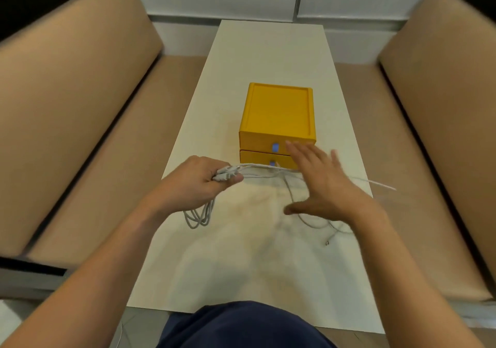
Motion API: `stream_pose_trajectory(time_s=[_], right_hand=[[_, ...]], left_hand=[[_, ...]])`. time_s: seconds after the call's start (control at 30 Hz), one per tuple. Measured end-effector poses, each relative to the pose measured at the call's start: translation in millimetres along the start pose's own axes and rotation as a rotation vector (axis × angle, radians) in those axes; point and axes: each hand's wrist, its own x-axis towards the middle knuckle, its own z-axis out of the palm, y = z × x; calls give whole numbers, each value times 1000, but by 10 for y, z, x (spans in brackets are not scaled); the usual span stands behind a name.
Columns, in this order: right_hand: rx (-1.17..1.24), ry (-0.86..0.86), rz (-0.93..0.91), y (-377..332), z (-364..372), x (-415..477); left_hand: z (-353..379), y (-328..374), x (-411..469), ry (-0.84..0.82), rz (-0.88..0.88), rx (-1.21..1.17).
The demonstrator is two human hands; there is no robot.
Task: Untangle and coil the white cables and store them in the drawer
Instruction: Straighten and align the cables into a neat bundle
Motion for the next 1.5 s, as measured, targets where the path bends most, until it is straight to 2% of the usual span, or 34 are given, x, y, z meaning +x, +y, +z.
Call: stream_pose_trajectory(time_s=[0.07, 0.13, 0.17, 0.23, 0.3, 0.43, 0.53, 0.57, 0.6, 0.67, 0.73, 0.8, 0.93, 1.0, 1.1, 1.17, 1.3, 1.5], right_hand=[[210, 88, -134, -329, 89, 58], [312, 81, -185, -479, 211, 120], [275, 104, -179, -467, 259, 149], [120, 173, -112, -318, 301, 166], [-97, 188, -25, -88, 259, 146], [-424, 84, 168, 301, 127, 58], [-498, -255, 255, 349, 63, -6], [-472, -351, 253, 282, 45, -27], [-435, -362, 209, 173, 12, -45], [-233, -144, -14, -141, -61, -42], [242, 110, -183, -611, -82, -29], [687, 127, -217, -979, 28, 32], [998, 66, -143, -1300, 311, 152], [1038, 97, -118, -1319, 395, 144], [870, 213, -93, -1309, 448, 121], [834, 291, -85, -1268, 400, 112], [829, 345, -80, -1189, 265, 78], [1021, 313, -76, -1124, 142, 67]], left_hand=[[74, 51, 14, -36, 14, -29], [127, 106, 12, -49, 21, -58], [141, 123, 6, -21, 15, -77], [153, 118, -13, 134, -47, -195], [144, 63, -25, 305, -144, -475], [114, -28, -41, 471, -224, -1139], [73, 45, -45, 516, -239, -1333], [79, 61, -50, 505, -231, -1352], [88, 82, -61, 486, -218, -1371], [120, 127, -86, 448, -192, -1422], [156, 196, -119, 409, -175, -1484], [194, 269, -158, 379, -162, -1546], [190, 332, -225, 348, -157, -1630], [168, 308, -248, 401, -148, -1543], [155, 273, -277, 471, -135, -1226], [140, 253, -291, 475, -147, -1107], [57, 224, -321, 416, -214, -1192], [-68, 268, -332, 417, -245, -1240]])
